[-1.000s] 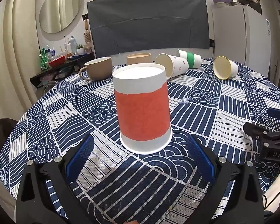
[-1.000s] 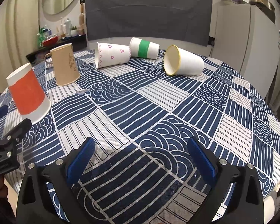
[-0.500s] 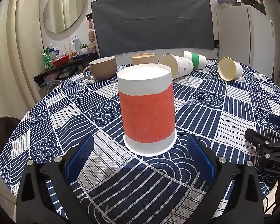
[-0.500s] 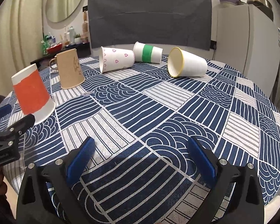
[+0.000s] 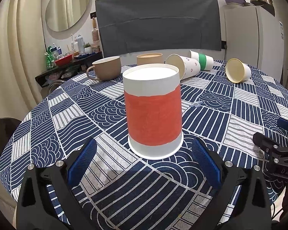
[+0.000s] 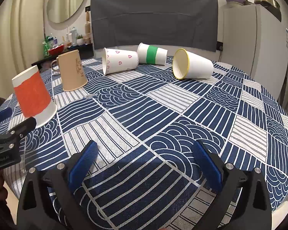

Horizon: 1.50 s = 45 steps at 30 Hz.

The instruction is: Flip cup upside down

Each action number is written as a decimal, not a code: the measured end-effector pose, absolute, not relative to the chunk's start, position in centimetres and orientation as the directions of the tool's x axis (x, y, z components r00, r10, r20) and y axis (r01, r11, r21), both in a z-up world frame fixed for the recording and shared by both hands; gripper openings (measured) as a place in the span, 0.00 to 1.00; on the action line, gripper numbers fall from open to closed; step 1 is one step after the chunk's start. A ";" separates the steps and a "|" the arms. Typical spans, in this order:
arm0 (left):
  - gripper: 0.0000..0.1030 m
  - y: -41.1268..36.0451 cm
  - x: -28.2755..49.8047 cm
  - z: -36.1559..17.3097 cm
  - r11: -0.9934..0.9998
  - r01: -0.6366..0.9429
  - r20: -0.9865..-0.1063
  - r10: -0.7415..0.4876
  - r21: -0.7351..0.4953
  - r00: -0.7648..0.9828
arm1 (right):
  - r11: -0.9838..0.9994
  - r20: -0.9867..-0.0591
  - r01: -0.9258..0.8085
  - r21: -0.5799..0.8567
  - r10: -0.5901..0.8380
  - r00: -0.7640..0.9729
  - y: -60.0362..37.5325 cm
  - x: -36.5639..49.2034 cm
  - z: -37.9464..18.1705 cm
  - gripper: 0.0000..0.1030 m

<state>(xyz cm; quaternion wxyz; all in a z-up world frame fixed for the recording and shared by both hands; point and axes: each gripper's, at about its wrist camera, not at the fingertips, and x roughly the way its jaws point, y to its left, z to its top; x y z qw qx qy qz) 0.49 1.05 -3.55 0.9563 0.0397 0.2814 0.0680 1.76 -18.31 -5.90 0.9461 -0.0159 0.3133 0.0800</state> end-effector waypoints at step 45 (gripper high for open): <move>0.94 1.1 0.3 -3.7 0.990 -0.095 -0.531 0.134 0.100 0.837 | 0.987 -0.595 -0.161 0.020 0.141 0.791 -18.3 1.7 -5.9 0.92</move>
